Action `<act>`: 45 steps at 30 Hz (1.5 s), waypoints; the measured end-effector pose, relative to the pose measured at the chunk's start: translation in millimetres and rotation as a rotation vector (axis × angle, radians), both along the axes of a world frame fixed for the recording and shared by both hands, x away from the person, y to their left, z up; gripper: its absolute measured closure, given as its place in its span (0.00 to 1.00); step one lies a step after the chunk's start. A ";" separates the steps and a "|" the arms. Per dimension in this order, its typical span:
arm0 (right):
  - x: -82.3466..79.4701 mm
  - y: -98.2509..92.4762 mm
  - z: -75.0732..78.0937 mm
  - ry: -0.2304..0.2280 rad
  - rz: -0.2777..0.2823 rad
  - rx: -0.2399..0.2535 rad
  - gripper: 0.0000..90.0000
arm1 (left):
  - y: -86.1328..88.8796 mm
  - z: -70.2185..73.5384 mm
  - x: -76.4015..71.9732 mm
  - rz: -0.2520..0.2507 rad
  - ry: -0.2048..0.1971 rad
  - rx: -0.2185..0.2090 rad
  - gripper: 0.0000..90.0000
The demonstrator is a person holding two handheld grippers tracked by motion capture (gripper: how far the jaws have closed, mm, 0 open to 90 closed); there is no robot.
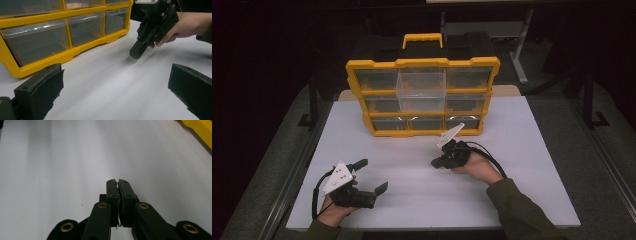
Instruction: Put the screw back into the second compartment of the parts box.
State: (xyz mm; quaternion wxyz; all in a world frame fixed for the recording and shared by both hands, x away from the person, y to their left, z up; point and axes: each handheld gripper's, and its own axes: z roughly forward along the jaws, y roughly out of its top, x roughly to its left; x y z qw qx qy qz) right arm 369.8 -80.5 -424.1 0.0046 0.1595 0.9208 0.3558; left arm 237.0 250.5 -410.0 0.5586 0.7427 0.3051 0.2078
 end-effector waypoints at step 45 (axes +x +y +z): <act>10.7 -47.5 97.9 -0.021 -0.096 0.142 0.96 | -0.7 -0.6 1.5 0.002 0.004 -0.003 0.00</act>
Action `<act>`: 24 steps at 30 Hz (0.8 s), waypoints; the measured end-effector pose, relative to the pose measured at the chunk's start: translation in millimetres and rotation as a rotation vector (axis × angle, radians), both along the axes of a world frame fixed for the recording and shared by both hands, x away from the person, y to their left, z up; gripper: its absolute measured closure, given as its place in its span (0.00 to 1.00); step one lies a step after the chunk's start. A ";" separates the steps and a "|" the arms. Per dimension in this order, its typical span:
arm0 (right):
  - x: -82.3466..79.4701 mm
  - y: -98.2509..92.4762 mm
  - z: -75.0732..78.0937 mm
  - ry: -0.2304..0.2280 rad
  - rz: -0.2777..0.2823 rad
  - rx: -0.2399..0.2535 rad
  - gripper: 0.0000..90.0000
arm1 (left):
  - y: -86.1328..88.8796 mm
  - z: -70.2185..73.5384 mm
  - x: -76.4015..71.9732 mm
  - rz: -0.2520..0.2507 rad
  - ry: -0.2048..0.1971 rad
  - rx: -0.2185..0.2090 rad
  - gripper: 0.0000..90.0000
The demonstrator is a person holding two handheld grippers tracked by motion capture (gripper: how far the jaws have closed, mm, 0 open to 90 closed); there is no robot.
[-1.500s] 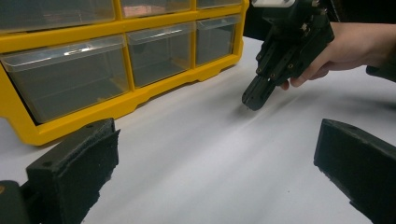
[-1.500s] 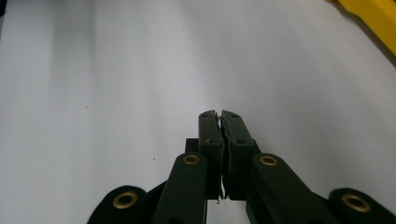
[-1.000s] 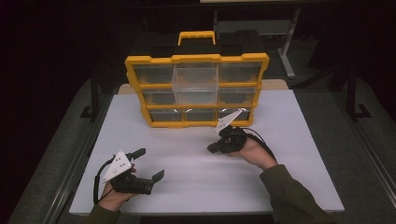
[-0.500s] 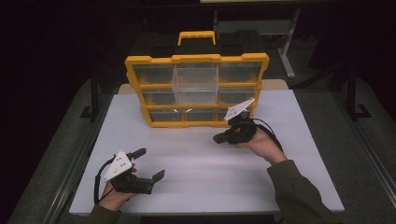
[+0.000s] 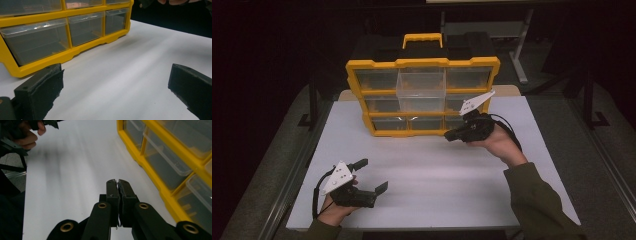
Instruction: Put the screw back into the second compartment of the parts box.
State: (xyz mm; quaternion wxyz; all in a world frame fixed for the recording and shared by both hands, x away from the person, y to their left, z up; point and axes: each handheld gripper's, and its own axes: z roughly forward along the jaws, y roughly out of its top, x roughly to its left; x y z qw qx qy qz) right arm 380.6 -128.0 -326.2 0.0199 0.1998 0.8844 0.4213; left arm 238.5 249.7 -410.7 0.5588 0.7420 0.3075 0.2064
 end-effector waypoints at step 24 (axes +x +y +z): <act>9.1 -10.1 56.7 -0.044 -0.012 0.033 0.96 | 0.2 0.1 0.0 0.000 0.001 0.000 0.00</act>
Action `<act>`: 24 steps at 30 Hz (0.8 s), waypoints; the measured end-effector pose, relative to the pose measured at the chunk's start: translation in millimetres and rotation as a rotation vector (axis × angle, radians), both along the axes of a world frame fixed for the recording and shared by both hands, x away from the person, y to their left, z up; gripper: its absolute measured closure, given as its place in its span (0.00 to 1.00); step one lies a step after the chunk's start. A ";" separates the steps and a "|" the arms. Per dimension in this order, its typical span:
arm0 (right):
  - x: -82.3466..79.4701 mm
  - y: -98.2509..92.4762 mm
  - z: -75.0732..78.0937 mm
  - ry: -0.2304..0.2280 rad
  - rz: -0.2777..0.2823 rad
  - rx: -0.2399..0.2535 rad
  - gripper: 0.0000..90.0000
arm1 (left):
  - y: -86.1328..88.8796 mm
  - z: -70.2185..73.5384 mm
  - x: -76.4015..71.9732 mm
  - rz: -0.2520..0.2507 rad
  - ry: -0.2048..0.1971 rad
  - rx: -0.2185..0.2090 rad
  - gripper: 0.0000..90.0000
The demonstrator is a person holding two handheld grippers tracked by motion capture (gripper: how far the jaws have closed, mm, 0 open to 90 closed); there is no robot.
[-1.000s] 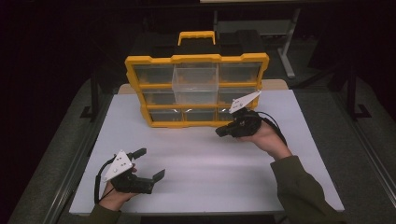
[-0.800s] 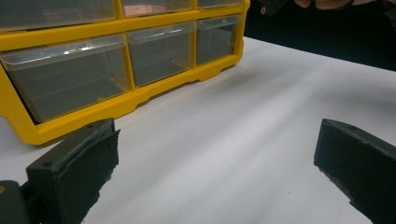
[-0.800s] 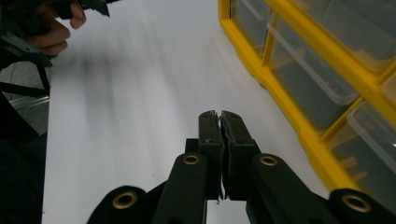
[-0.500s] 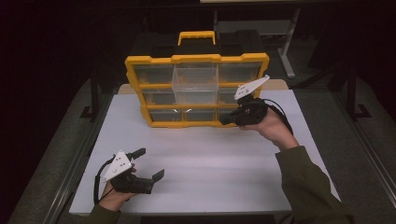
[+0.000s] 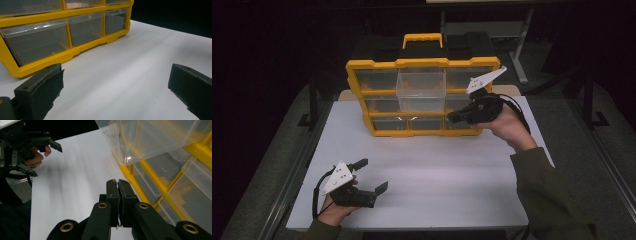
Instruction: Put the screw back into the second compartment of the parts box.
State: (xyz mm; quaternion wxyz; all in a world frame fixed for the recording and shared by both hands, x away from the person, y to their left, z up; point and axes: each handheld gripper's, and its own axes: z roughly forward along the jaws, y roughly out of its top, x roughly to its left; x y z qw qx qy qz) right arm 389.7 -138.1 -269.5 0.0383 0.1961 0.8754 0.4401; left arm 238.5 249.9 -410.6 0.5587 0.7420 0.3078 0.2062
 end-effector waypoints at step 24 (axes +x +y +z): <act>5.0 -8.6 55.6 -0.068 -0.019 0.016 0.96 | -0.6 0.1 0.1 -0.002 -0.006 -0.001 0.00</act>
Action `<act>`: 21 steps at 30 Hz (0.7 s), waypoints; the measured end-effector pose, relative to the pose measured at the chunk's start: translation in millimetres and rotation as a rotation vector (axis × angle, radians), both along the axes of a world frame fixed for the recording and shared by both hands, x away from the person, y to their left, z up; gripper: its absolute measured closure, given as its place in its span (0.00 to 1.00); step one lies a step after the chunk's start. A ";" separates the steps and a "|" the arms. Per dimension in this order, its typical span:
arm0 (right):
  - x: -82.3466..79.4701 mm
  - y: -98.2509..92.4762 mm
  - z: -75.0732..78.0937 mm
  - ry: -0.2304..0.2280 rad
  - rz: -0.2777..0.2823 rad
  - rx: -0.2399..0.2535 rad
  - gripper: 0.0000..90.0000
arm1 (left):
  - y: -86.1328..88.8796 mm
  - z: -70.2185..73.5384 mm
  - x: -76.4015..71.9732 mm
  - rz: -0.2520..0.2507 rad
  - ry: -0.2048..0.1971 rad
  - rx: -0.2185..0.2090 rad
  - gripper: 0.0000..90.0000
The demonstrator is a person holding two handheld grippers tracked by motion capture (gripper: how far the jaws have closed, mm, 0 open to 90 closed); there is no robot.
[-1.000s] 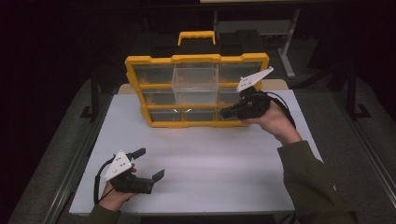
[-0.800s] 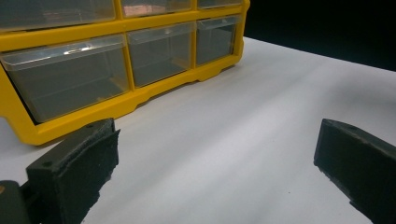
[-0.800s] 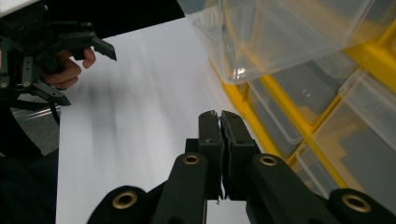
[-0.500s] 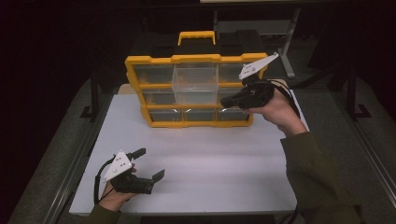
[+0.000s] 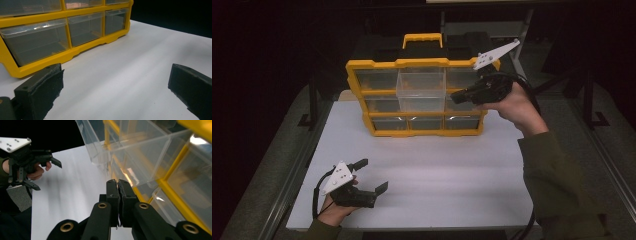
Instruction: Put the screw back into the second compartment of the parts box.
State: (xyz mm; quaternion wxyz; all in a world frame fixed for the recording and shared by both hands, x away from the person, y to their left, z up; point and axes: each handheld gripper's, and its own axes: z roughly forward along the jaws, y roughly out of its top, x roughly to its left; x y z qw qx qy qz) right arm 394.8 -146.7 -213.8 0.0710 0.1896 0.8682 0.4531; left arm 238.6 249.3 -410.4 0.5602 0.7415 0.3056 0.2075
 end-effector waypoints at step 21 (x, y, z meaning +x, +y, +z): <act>10.5 12.0 47.8 -0.046 0.005 0.047 0.96 | 0.3 0.5 -0.5 -0.001 0.004 -0.001 0.00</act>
